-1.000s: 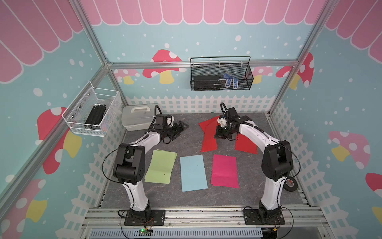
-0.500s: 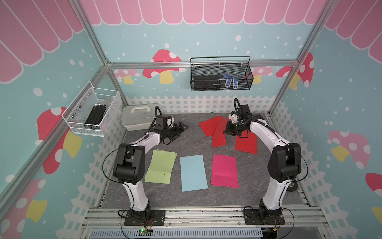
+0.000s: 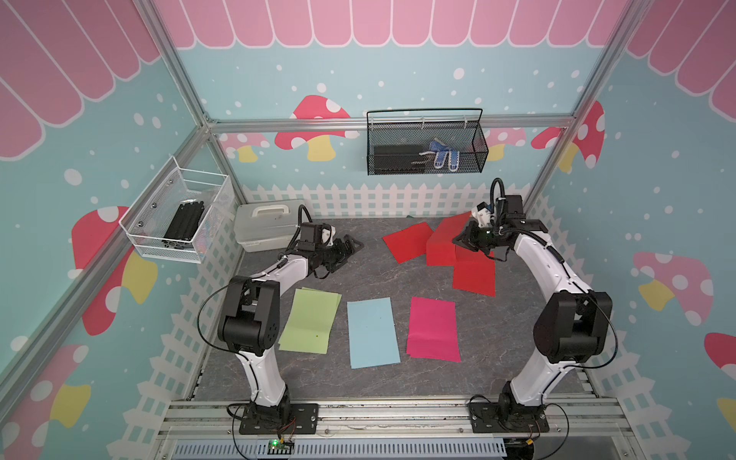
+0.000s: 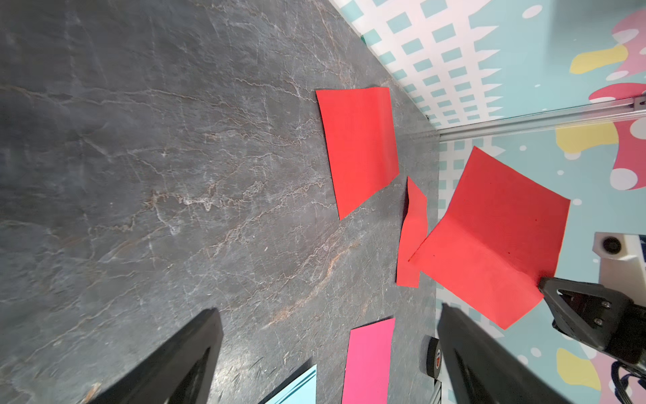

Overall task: Sort the scattered colored papers by color
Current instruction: Pick up the colored paper from the center of the board, then place the colored paper.

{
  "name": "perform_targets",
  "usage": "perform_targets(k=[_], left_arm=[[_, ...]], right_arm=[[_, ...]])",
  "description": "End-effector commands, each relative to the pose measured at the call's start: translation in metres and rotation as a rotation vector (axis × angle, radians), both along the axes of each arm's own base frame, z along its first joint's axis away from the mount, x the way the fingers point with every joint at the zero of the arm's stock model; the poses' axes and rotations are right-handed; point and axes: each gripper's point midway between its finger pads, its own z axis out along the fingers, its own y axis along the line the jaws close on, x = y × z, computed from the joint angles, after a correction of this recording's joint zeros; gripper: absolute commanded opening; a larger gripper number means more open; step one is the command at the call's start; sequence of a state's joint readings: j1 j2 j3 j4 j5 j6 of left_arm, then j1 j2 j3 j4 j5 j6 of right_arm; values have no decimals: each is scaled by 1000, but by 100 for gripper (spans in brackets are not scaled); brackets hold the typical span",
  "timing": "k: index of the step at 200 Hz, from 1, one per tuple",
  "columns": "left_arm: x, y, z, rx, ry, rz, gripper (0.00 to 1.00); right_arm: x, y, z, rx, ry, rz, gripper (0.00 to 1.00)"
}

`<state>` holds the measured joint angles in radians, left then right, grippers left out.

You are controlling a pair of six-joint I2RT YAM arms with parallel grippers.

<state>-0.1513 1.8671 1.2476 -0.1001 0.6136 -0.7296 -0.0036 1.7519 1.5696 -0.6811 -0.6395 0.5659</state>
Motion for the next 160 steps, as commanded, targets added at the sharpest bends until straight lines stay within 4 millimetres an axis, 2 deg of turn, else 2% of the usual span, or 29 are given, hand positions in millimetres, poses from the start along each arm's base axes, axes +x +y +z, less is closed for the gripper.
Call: perform_targets(k=[1,44,120,160], left_arm=[[-2,0,6,12,-22,-1,99],[-2,-2,4,10,-19,-7,99],[-3,-3,0,12,-10,-12,99],[-2,-4,-1,11,-11,-17,99]], right_arm=[[-6,-4,4,63,3,-3,0],[-7,-37,-17,77,49,-64,0],[-5,-68,-44,128,104,-134,0],[-6,-85,-66,141,151,-165,0]])
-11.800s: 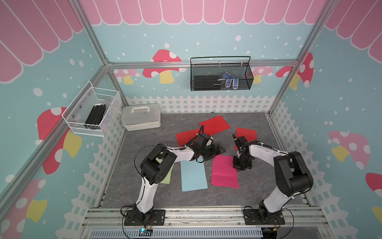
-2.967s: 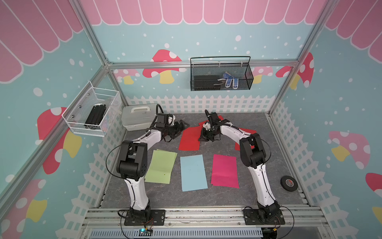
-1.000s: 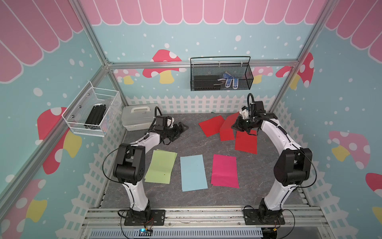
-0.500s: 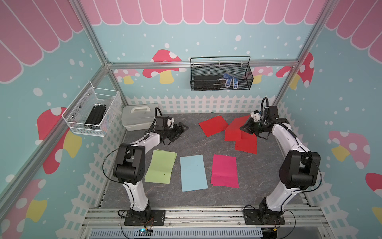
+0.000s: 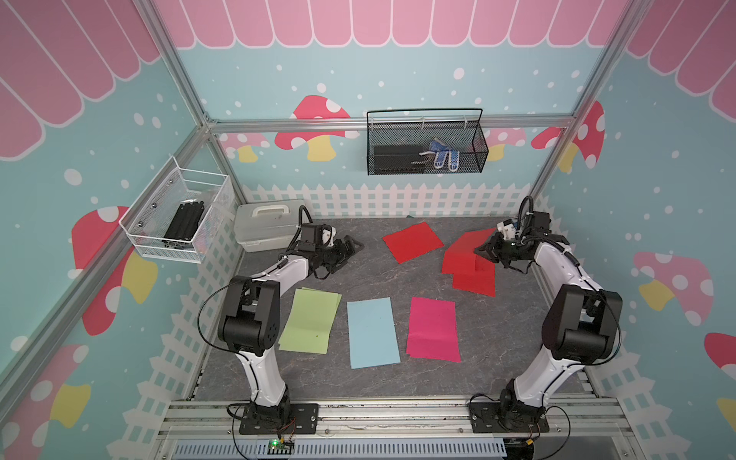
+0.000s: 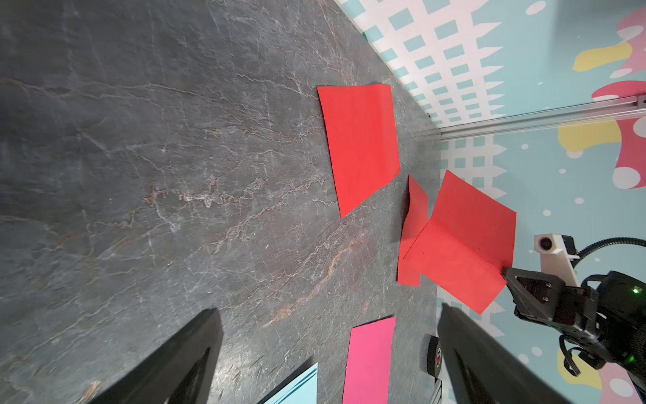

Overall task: Sort the scattered colored papers by color
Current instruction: Place the colored paper.

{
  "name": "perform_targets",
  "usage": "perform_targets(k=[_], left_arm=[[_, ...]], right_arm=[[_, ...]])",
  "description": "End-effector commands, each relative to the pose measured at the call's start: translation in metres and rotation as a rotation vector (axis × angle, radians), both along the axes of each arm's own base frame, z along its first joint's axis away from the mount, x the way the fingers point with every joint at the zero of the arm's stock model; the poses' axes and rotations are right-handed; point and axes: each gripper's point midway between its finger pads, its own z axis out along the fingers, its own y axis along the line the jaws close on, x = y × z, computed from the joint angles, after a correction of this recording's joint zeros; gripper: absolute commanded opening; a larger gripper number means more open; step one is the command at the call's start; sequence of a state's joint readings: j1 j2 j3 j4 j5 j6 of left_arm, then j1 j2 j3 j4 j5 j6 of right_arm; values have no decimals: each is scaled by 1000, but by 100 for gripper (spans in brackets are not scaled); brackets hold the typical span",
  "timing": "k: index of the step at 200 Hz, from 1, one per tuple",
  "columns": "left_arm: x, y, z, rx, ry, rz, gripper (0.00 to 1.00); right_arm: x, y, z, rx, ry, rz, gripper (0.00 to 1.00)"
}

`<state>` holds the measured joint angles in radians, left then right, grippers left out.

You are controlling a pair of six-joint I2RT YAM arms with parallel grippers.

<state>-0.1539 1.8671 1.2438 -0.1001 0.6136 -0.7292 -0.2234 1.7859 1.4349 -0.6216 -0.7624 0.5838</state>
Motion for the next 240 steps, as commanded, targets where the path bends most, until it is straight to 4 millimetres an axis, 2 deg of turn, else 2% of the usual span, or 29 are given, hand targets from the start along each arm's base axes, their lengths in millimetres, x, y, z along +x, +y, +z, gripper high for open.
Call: perform_targets(k=[1,124,150,152,158,240], left_arm=[[0,-2,0,11,-14,-14,99],[2,-4,-12,7,6,-25,99],[3,-4,-11,6,5,-25,99],[2,-4,-12,6,7,-25,99],[3,-4,-12,6,7,-25,99],[5,-5,-13,1,9,-29,99]], right_arm=[[-3,-6,-22,22,44,0,0],[-21,-39,-78,1,167,-65,0],[-23,-45,-80,-18,177,-71,0],[-24,-46,-89,-14,201,-72,0],[-26,-47,-95,-20,218,-73,0],[-36,-73,-111,-154,308,-97,0]])
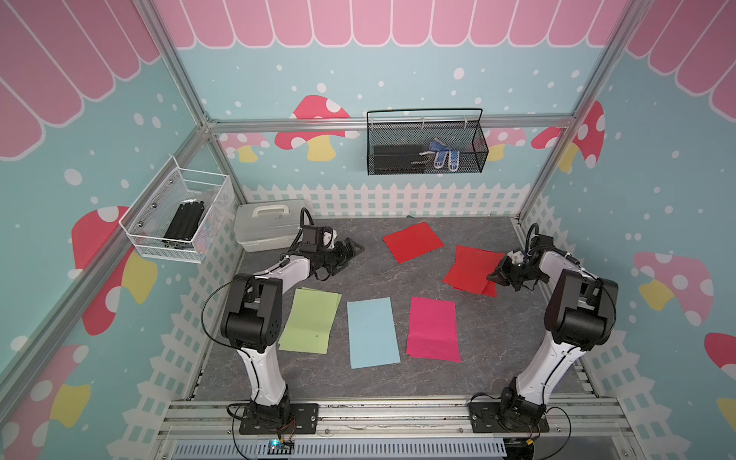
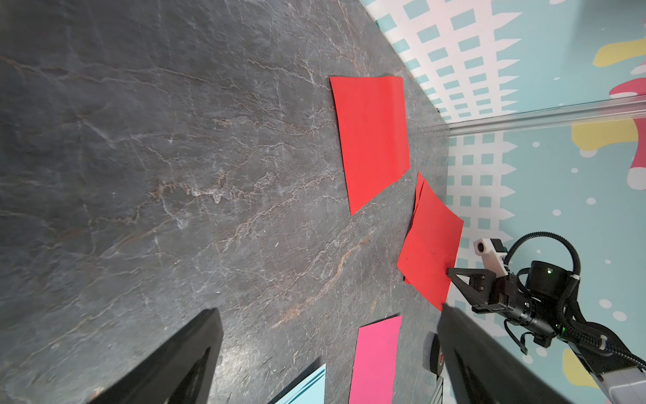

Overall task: Sort the scattered colored papers by color
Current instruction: Place the colored paper.

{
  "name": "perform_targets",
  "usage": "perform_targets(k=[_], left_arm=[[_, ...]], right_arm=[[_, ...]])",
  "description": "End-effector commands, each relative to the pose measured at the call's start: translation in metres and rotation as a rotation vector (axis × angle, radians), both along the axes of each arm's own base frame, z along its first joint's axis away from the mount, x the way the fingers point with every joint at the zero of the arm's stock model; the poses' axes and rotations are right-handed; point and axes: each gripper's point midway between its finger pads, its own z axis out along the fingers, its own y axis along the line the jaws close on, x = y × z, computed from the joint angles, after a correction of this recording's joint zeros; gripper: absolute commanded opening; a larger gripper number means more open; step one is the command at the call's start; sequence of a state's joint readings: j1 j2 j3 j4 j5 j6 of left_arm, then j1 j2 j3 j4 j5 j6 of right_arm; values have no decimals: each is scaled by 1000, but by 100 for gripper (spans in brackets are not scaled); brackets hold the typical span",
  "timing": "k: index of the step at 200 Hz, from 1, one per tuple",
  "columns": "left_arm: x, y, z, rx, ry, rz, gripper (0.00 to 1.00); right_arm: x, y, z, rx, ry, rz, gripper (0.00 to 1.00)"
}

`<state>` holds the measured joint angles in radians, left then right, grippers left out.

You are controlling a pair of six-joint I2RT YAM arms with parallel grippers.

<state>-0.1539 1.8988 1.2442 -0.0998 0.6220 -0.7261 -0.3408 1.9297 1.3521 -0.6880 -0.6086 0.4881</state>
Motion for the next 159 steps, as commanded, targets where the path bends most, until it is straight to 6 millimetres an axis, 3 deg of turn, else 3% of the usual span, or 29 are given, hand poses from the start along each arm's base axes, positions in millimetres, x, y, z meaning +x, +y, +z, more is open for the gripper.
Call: perform_targets(k=[1,80,159], left_arm=[[5,-4,1,0,-22,-21,99],[6,-6,-2,-9,-16,-26,99],[9,-6,-6,-27,-18,-32,99]], right_arm=[[-4,-11,-7,-52,42,12,0],[-10,-36,-15,-207,134,36,0],[-8,-39,-22,-307,213,123,0]])
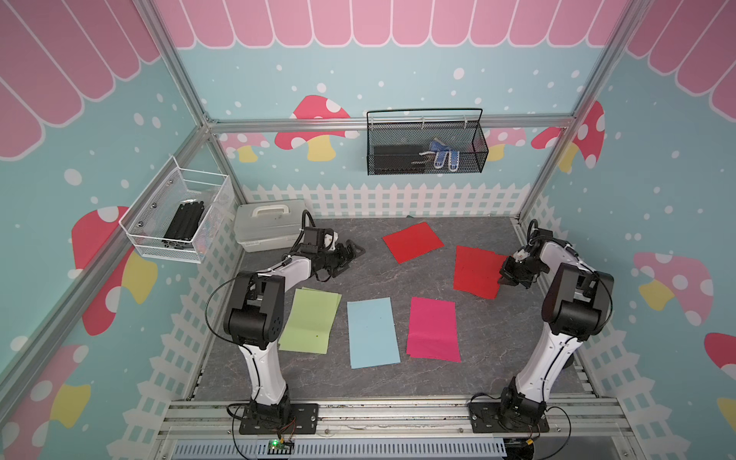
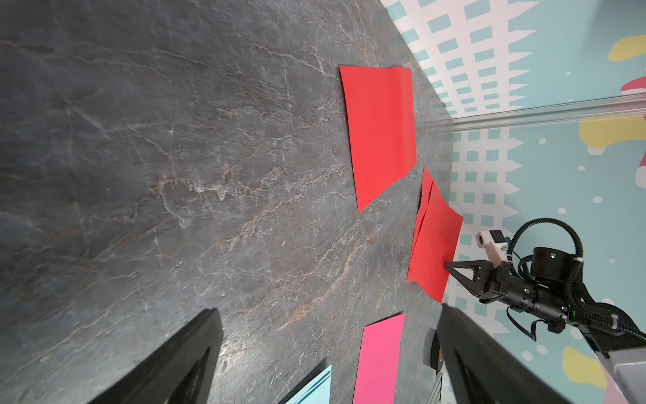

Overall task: Sort the scattered colored papers by color
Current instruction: Place the colored paper.

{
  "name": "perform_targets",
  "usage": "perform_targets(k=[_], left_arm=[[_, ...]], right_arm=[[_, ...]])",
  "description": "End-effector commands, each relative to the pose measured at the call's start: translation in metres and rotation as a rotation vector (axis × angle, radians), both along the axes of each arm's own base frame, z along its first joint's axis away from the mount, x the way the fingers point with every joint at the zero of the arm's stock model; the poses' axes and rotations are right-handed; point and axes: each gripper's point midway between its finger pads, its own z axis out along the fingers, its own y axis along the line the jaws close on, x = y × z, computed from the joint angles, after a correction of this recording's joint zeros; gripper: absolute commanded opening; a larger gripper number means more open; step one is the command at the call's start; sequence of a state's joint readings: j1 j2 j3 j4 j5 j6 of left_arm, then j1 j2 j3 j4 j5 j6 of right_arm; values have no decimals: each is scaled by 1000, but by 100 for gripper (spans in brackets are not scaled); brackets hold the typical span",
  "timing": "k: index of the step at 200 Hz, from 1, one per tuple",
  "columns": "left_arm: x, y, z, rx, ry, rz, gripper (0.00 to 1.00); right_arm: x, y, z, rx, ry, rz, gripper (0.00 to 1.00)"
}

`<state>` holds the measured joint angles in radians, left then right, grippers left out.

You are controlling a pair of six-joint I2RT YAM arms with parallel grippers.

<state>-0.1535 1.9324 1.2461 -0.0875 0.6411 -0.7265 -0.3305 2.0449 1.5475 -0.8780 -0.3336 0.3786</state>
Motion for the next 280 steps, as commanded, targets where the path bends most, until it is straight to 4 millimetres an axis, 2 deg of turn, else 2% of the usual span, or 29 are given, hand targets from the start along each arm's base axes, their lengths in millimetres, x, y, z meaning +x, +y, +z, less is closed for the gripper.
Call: perform_targets(k=[1,58,123,222,280], left_arm=[[8,-4,5,-18,-38,-19,99],[8,-2,-3,-37,-33,-14,99],[9,1,-8,-50,-25,-14,99],[9,0,-9,-54,-22,-20,99],[8,0,-12,-53,-16,-20,99]], right_arm=[[-7,0,-3,-55,70,61,0],[-5,4,-9,-98,115,111,0],[4,6,6,-141,95,143,0],[17,17,3,-276,158,274,0],[21,10,3,-399,207,328,0]])
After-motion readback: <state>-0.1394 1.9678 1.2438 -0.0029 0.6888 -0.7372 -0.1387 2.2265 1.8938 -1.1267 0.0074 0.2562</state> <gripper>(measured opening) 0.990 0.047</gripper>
